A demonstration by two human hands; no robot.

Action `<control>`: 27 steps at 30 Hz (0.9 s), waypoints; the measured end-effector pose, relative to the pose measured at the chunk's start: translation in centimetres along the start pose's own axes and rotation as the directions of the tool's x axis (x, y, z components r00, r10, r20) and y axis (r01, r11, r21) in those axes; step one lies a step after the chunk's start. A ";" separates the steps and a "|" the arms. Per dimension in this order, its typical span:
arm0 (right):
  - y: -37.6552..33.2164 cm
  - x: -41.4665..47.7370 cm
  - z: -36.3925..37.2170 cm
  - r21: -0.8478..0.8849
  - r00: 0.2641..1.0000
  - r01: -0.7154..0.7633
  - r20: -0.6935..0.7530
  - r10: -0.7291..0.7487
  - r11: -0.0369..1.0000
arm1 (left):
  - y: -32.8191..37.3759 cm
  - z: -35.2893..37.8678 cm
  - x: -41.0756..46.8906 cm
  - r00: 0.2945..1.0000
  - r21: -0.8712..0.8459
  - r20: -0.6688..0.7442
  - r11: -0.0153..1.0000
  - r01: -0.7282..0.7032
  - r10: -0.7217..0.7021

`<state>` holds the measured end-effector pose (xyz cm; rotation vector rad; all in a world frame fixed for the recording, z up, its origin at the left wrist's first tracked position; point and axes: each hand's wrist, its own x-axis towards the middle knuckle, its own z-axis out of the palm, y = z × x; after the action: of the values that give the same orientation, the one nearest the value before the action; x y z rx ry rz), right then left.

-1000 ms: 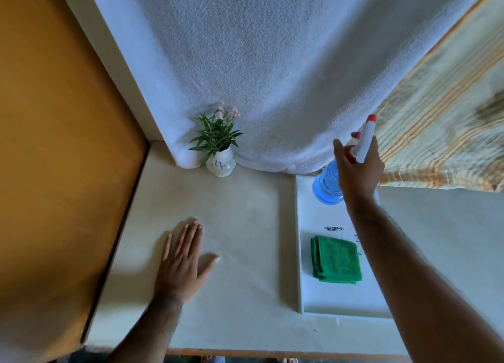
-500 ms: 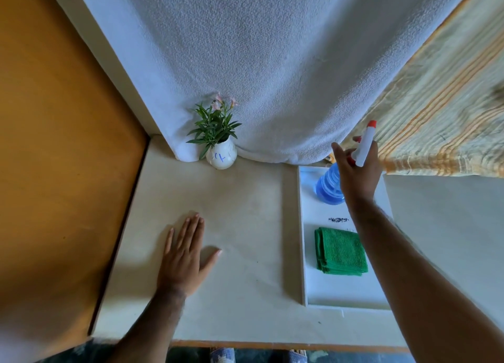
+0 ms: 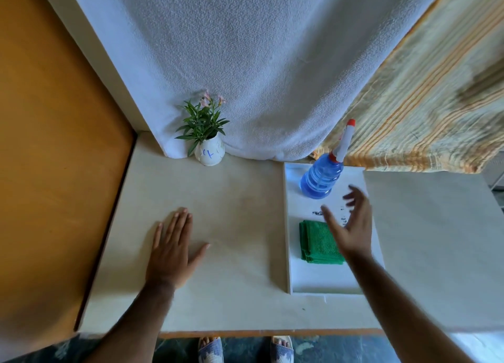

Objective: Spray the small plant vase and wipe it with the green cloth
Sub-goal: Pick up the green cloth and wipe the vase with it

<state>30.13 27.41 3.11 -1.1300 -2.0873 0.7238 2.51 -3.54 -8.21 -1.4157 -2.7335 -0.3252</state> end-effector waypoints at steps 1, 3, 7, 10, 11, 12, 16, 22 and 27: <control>0.7 -1.8 -0.5 -0.071 0.993 0.074 0.098 -0.067 0.995 | 0.1 0.0 -0.1 1.000 0.001 -0.004 1.000 -0.002 0.002; 1.9 -4.9 -1.0 -0.203 0.927 0.270 0.319 -0.197 0.941 | 0.0 0.1 -0.2 1.000 0.003 -0.029 1.000 -0.010 0.010; 3.6 -7.9 -1.3 -0.340 0.795 0.496 0.548 -0.260 0.799 | 0.0 0.2 -0.3 0.997 0.012 -0.076 1.000 -0.023 0.024; 4.4 -8.3 -0.9 -0.394 0.778 0.528 0.579 -0.243 0.752 | 0.0 0.4 -0.3 0.995 0.025 -0.092 0.999 -0.033 0.036; 4.5 -8.1 -0.6 -0.406 0.788 0.517 0.570 -0.234 0.753 | 0.0 0.4 -0.3 0.995 0.029 -0.093 0.999 -0.033 0.036; 4.6 -8.0 -0.3 -0.416 0.797 0.504 0.561 -0.224 0.757 | 0.0 0.4 -0.3 0.995 0.031 -0.094 0.999 -0.032 0.035; 4.4 -7.7 0.2 -0.417 0.806 0.489 0.552 -0.214 0.766 | 0.1 0.5 -0.3 0.994 0.030 -0.107 0.999 -0.034 0.037; 3.2 -7.1 0.2 -0.434 0.831 0.415 0.539 -0.138 0.800 | 0.0 0.6 -0.4 0.991 0.044 -0.123 0.998 -0.041 0.047; 1.8 -6.3 -0.1 -0.438 0.877 0.313 0.473 -0.080 0.843 | 0.1 0.5 -0.4 0.990 0.046 -0.131 0.998 -0.038 0.044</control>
<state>33.74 22.85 0.09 -1.0430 -2.8550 0.3474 2.80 -3.68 -8.77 -1.3847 -2.5874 -0.3429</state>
